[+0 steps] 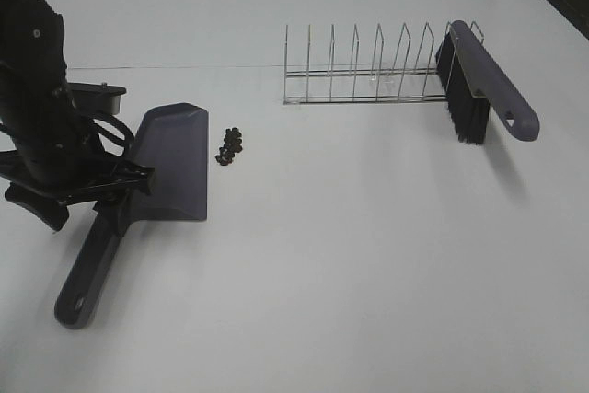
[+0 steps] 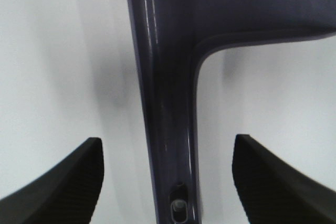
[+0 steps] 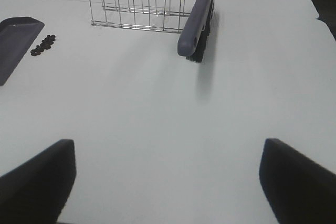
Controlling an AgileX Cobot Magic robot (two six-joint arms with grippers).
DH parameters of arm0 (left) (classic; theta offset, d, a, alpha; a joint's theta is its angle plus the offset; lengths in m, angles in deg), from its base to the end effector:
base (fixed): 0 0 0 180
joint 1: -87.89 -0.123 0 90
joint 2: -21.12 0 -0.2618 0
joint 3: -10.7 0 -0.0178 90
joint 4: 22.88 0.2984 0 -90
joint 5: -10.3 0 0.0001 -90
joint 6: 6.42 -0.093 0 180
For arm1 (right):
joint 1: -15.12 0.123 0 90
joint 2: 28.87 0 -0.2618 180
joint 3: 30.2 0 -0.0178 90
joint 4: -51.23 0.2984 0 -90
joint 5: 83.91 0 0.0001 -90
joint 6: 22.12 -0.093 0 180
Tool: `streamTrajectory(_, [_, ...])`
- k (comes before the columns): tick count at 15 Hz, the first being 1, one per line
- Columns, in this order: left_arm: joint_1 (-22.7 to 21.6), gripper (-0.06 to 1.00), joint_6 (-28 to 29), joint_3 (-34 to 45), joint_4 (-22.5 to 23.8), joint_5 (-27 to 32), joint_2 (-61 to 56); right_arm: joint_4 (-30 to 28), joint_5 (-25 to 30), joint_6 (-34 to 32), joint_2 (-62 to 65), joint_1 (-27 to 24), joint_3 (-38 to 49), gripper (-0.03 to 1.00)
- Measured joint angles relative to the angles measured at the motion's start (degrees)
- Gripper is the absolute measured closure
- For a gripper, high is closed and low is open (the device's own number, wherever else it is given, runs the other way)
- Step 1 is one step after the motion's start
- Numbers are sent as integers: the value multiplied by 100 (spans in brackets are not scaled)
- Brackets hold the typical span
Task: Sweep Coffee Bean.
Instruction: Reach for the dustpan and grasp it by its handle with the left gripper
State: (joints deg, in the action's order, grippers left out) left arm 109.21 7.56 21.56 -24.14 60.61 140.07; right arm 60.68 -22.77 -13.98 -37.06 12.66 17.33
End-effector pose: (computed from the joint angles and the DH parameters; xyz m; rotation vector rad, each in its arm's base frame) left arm 0.3414 -0.1349 0.0817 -0.1786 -3.1293 0.0243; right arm 0.0602 0.0108 0.3019 -0.1099 2.0266 0.0806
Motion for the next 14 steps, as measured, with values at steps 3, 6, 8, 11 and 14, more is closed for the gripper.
streamTrajectory(3, [0,31,0,0,17,-183,172,0,0,0,0,0,0,16])
streamTrajectory(6, [0,31,0,0,17,-533,401,6,0,0,0,0,0,16])
streamTrajectory(8, [0,31,0,0,17,-722,584,6,0,0,0,0,0,16])
streamTrajectory(11, [0,32,0,-23,-23,-779,745,6,0,0,0,0,0,16])
streamTrajectory(14, [6,60,109,-23,-115,-796,745,6,0,0,0,0,0,16])
